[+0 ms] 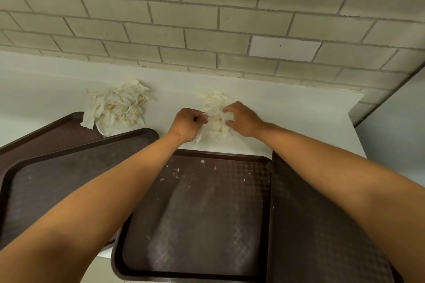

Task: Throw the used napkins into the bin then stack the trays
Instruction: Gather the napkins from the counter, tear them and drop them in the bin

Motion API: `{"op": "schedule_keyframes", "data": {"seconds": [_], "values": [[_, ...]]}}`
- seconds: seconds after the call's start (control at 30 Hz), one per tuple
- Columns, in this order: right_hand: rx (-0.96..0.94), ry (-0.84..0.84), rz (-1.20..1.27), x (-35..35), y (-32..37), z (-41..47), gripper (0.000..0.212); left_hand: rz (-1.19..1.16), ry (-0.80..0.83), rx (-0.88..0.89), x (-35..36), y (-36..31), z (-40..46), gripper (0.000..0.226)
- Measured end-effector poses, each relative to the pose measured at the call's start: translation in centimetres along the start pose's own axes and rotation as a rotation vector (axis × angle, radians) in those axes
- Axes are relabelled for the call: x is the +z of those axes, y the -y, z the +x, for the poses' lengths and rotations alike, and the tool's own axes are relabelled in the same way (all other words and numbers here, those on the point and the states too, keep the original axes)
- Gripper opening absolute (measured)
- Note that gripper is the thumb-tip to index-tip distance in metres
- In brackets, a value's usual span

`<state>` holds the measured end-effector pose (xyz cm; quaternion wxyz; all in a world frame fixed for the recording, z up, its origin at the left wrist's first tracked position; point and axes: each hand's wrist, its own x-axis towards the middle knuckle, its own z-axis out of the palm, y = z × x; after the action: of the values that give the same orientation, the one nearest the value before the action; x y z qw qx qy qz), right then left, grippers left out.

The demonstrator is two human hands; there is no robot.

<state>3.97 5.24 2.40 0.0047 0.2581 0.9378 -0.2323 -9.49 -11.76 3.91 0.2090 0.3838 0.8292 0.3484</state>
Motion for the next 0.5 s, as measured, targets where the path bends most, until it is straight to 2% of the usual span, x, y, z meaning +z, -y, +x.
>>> {"op": "schedule_keyframes", "data": {"seconds": [0.1,0.23,0.5], "values": [[0.051,0.095,-0.084,2.8,-0.2,-0.5,0.05,0.111,0.019,0.007,-0.4,1.4,-0.2,0.032],[0.082,0.1,-0.091,4.7,-0.9,-1.2,0.031,0.152,0.046,0.037,-0.9,2.2,-1.2,0.03],[-0.003,0.043,-0.02,-0.2,-0.6,-2.1,0.026,0.019,0.03,0.0,-1.4,2.4,-2.1,0.036]]}}
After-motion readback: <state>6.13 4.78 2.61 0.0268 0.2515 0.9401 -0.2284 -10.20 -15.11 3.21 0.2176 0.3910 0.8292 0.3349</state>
